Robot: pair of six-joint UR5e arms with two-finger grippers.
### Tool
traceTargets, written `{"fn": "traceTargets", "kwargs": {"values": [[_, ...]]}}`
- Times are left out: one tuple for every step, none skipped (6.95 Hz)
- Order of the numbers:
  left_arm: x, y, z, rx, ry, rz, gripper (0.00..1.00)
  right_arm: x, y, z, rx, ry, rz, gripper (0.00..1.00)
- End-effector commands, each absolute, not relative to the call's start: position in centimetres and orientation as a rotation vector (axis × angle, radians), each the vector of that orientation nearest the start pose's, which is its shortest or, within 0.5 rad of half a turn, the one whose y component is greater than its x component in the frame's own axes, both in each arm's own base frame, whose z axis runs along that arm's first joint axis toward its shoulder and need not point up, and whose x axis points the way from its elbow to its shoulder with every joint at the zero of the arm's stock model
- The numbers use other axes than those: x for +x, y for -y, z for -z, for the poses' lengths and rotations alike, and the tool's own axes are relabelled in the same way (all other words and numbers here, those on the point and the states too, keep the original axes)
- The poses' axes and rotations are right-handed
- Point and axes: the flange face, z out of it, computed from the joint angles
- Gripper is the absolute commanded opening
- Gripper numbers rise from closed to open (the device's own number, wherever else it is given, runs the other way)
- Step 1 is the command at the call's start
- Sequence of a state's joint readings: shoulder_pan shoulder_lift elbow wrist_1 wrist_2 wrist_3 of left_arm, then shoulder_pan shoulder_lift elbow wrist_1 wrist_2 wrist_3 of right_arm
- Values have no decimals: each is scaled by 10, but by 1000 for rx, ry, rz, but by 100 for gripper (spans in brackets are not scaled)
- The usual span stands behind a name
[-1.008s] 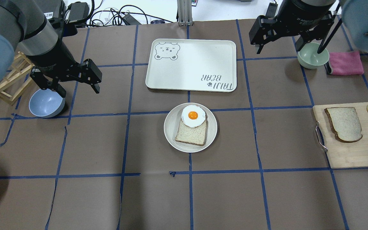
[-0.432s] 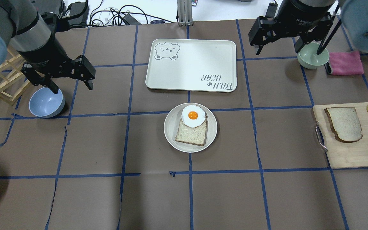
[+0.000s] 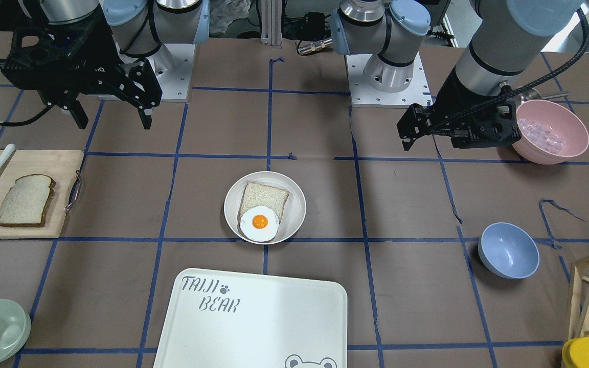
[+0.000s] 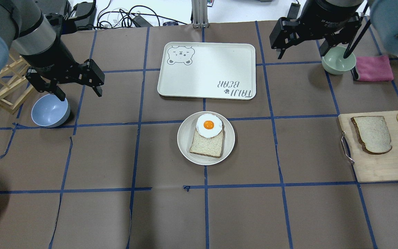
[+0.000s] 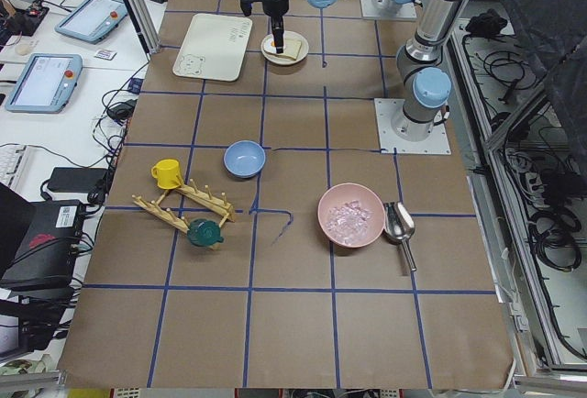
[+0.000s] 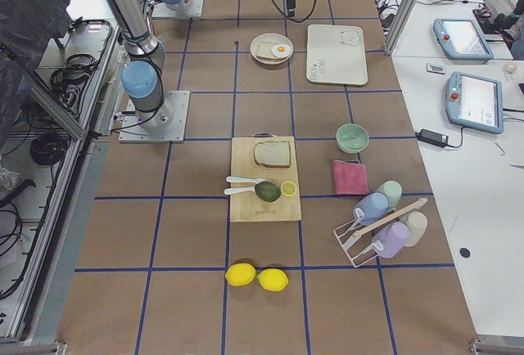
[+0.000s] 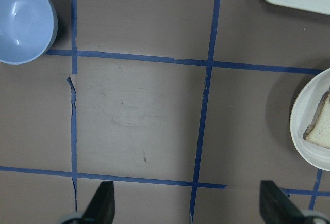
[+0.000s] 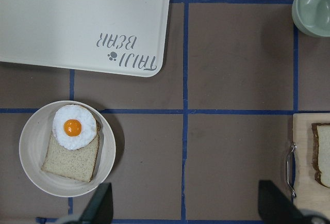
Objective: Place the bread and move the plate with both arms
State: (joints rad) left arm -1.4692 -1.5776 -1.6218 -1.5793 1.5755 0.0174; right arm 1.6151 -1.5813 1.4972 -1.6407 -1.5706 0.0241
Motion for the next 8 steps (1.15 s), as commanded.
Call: {"fn": "traceTargets", "kwargs": {"values": [[-82,496,-464,-132,-3129,-90,100,159,493,-535,-42,-3119,234,100],[-82,495,-464,-129,-3127,-90,100,159,493,-538,-44,-3122,237,100],[-84,494,-465,-124,-3127,-90,100,159,495,-536,-48,-3125,206,100],[-87,492,-462,-114,-3126,-107,100,154,498,-523,-94,-3130,145,100],[-88,494,-460,-110,-3128,-109,100,139,503,-518,-228,-3154,132,100],[-88,495,-459,-109,-3126,-114,100,109,507,-503,-153,-3158,56,100],[-89,495,-460,-107,-3126,-109,100,79,515,-457,-67,-3153,-60,100],[-90,493,-462,-105,-3126,-107,100,43,520,-435,56,-3171,-81,100]]}}
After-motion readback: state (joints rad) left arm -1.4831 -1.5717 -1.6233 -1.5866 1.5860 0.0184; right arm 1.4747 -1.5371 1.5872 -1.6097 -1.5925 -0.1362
